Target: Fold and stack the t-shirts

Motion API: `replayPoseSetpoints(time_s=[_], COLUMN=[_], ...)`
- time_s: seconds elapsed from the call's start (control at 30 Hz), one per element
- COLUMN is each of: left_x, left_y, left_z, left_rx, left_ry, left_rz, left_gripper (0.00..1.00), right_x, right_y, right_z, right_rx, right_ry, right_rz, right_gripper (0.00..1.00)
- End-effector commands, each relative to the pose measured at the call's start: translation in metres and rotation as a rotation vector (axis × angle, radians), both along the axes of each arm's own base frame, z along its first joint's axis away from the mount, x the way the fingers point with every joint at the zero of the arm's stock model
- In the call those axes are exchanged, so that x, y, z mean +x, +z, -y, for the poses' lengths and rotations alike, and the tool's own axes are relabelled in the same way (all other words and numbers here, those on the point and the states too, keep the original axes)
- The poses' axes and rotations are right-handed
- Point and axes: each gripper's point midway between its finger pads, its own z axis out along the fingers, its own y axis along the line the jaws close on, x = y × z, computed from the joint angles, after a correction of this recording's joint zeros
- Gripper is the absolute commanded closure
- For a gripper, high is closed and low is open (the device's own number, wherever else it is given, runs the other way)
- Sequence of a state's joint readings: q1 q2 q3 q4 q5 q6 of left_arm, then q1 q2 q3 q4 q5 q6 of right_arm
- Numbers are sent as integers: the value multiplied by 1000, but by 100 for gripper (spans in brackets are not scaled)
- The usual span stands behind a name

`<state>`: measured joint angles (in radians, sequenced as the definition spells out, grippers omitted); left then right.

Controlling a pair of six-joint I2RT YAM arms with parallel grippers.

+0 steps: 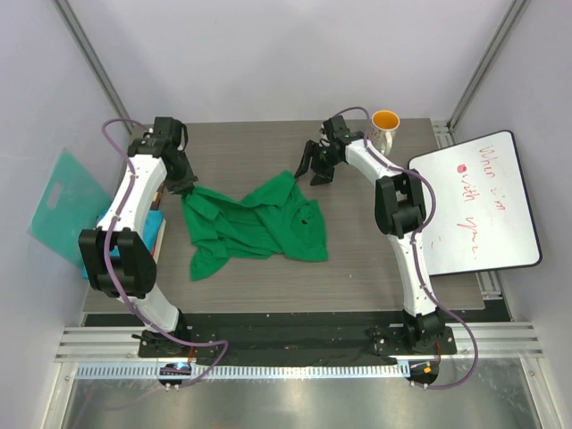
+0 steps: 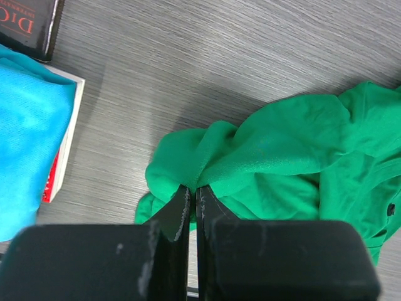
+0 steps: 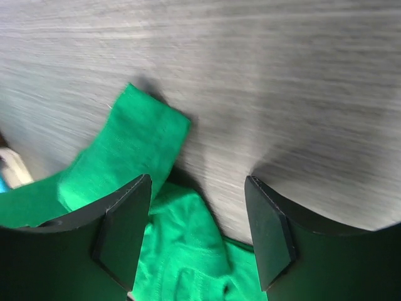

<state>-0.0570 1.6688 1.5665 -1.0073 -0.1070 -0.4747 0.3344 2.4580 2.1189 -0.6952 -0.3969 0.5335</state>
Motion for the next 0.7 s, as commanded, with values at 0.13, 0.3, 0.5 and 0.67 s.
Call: replayPoseSetpoints(time_s=[0.13,0.3,0.5,0.67], left_x=[2,4,4,3], left_y=[3,2,3,3], left_z=[4,5,4,2], left_rx=[-37,-41,-34,-23], left_ry=[8,4,4,3], left_rz=[17,14,18,24], left_gripper=[100,100,100,100], right_x=[20,10,-8,-8], right_y=[-5,-14,-19,-22], right_z=[-22,-42,-67,-71], right_rx=[61,107,118,83], right_ry=[-73,-83,-88,-109], right_rz=[62,-2,-52,-8], right_gripper=[33,35,37,57])
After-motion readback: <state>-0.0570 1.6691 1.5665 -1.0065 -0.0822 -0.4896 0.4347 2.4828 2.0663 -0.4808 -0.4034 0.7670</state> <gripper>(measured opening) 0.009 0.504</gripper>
